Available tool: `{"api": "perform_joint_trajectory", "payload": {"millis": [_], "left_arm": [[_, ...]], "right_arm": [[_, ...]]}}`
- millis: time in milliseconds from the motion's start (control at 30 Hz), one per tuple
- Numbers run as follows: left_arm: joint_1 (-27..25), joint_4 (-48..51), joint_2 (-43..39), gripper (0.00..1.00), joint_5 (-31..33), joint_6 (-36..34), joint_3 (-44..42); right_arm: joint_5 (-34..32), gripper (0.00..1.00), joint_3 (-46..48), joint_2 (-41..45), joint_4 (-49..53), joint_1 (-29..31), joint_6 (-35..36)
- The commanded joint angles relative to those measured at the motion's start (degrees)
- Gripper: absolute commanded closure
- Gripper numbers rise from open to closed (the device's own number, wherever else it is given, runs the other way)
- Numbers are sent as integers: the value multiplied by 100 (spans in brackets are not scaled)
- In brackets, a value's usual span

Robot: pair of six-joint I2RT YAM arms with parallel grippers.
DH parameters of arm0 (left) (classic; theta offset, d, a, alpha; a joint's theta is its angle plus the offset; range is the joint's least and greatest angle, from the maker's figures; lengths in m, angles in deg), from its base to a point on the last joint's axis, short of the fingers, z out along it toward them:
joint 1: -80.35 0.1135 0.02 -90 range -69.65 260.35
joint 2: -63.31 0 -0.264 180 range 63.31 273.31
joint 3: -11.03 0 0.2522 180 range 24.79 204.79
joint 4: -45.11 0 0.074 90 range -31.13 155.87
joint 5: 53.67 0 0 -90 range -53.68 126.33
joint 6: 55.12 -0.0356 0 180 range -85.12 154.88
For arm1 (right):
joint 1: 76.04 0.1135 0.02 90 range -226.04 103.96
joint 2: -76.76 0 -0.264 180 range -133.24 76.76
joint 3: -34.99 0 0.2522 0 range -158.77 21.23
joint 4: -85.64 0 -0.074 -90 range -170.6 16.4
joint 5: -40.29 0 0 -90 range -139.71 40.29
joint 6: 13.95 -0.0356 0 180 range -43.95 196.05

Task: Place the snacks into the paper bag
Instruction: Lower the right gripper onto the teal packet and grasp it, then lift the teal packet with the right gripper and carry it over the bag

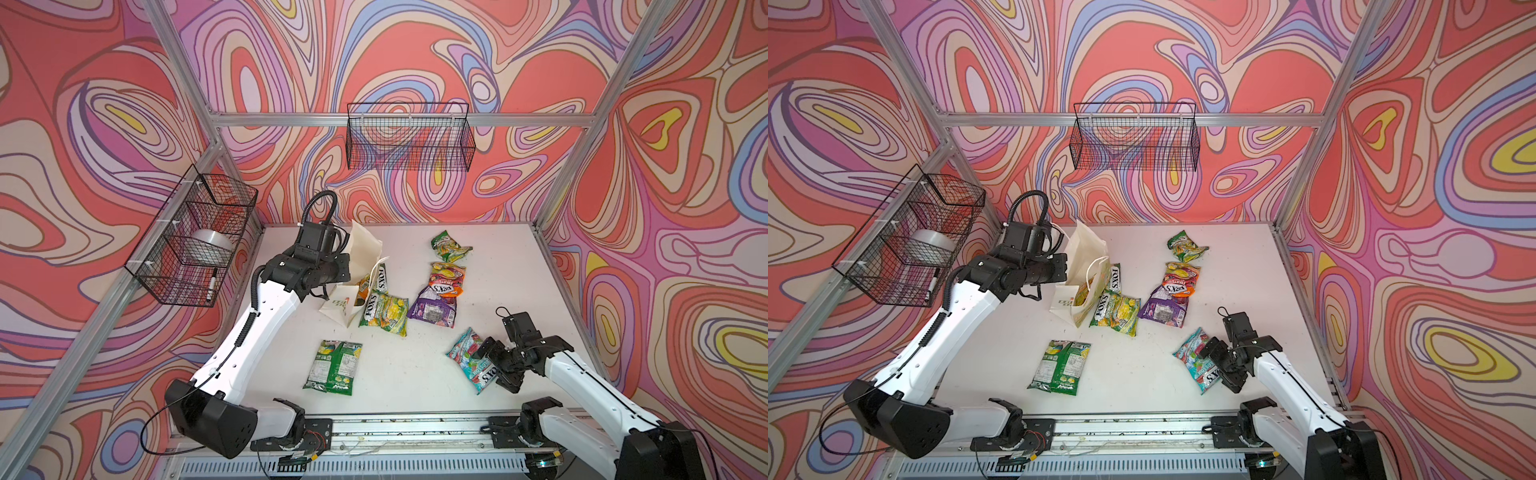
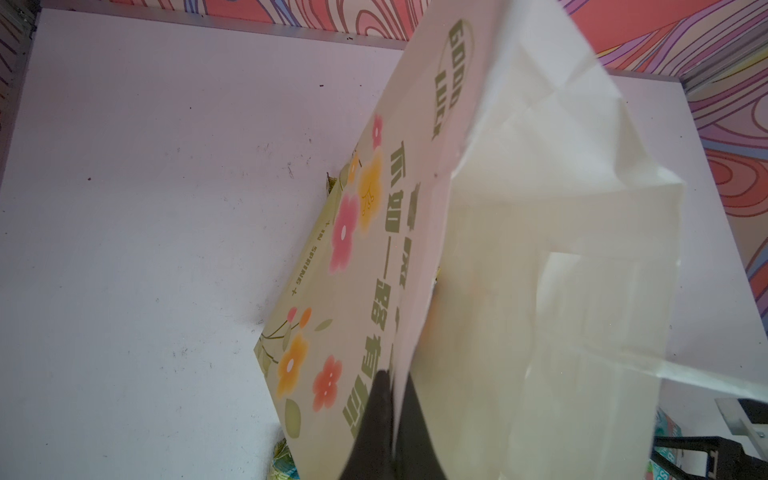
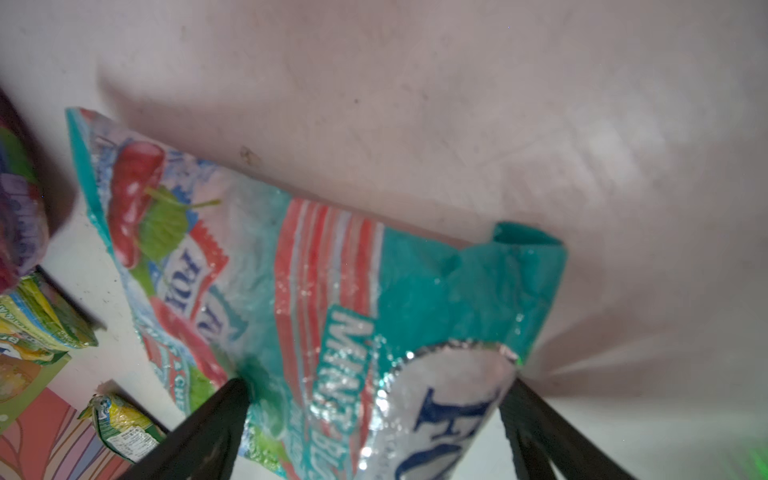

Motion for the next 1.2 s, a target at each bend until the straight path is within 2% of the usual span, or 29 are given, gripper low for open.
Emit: {"api": "perform_joint_trajectory", "payload": {"millis": [0, 67, 400, 533, 833, 1167], "left_arm": [[62, 58, 0, 100, -118, 41, -132], [96, -12, -86, 100, -290, 59, -155], [320, -347, -406, 100, -719, 229, -343], [428, -435, -477, 100, -803, 290, -406], [527, -624, -689, 100, -838, 318, -517], [571, -729, -762, 100, -1010, 331, -564]], "right_arm": [[-111, 9, 90, -161, -423, -27, -124], [-153, 15, 138, -220, -554, -28, -156], [-188, 73, -8, -308, -797, -20, -85], [-293, 86, -300, -269, -636, -20, 93], [-552, 95, -1485, -337, -343, -2, 689], [-1151, 100, -4117, -727, -170, 399, 1835]]}}
